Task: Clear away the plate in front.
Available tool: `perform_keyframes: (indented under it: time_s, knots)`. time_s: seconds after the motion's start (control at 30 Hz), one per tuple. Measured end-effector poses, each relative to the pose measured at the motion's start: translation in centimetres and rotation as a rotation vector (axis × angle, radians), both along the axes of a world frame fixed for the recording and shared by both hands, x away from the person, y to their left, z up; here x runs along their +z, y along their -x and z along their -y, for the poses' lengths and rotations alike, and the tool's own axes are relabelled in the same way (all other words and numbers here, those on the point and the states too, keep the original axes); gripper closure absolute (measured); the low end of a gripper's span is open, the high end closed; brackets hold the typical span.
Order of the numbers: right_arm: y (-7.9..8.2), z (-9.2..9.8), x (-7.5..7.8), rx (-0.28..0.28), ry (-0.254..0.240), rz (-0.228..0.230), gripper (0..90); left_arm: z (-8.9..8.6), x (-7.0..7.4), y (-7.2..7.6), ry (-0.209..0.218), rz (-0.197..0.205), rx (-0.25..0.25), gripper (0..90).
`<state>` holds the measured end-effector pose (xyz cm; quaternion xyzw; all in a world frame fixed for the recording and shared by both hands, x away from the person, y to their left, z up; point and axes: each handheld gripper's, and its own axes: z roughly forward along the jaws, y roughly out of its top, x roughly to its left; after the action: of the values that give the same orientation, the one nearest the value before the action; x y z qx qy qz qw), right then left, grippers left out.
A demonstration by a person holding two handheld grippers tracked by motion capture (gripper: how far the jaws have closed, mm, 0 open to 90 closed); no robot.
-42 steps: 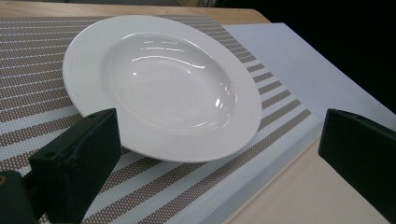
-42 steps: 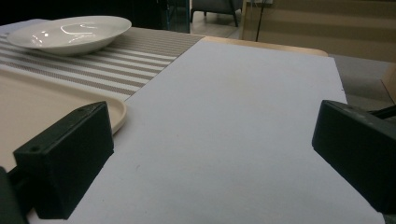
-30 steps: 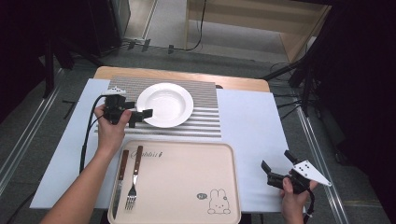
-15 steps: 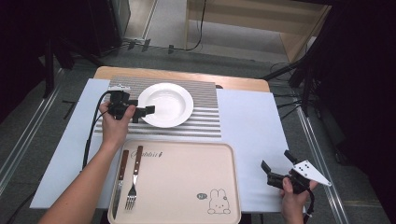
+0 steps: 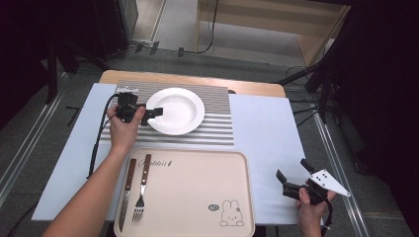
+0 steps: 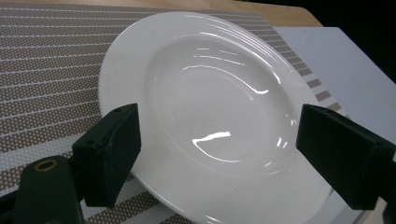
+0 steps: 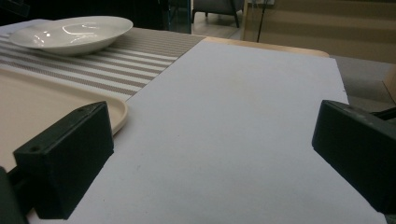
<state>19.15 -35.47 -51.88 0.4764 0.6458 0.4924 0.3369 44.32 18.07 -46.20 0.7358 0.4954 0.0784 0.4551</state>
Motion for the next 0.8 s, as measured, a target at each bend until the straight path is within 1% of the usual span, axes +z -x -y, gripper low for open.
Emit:
perform_keyframes:
  time_s: [0.07,0.13,0.23,0.3,0.37,0.43,0.47,0.53,0.6,0.63,0.7,0.73,0.77,0.8]
  knots:
    - [0.0,0.0,0.0,0.001,0.000,0.001,0.0,-0.2,-0.1,-0.2,-0.005,-0.005,0.020,13.3]
    - [0.0,0.0,0.0,0.003,-0.004,0.000,0.0,-0.3,-0.1,-0.5,-0.011,-0.004,0.040,16.6]
    - [0.0,0.1,0.0,0.002,-0.006,-0.001,0.0,-0.5,-0.2,-0.9,-0.003,-0.014,0.063,16.8]
    - [0.0,0.0,0.0,0.000,-0.005,-0.002,0.0,-0.5,-0.4,-1.2,-0.020,-0.018,0.092,20.6]
    - [0.0,0.0,0.0,0.000,-0.005,-0.002,0.0,-0.6,-0.7,-1.5,-0.018,-0.031,0.098,21.2]
    - [0.0,0.1,0.0,0.001,-0.006,-0.002,0.0,-0.7,-1.0,-1.7,-0.028,-0.044,0.104,22.9]
    - [0.0,0.1,0.0,0.001,-0.007,-0.002,0.0,-0.7,-1.1,-1.8,-0.022,-0.054,0.107,25.6]
    - [0.0,0.1,0.0,0.001,-0.005,-0.002,0.0,-0.9,-1.4,-2.1,-0.011,-0.066,0.113,27.1]
    - [0.0,0.1,0.0,0.002,-0.005,-0.001,0.0,-1.1,-1.7,-2.4,0.004,-0.078,0.118,31.1]
    - [0.0,0.1,0.0,0.003,-0.005,-0.001,0.0,-1.1,-1.9,-2.5,0.008,-0.087,0.123,31.2]
    - [0.0,0.1,0.0,0.003,-0.006,-0.002,0.0,-1.2,-2.3,-2.7,0.018,-0.100,0.123,35.3]
    - [0.0,0.1,0.0,0.004,-0.006,-0.002,0.0,-1.1,-2.5,-2.8,0.030,-0.103,0.119,35.5]
    - [0.0,0.1,0.0,0.004,-0.006,-0.001,0.0,-1.0,-2.7,-2.9,0.031,-0.097,0.118,35.5]
    - [0.0,0.1,0.0,0.004,-0.005,-0.001,0.0,-1.0,-2.8,-3.0,0.018,-0.089,0.118,36.7]
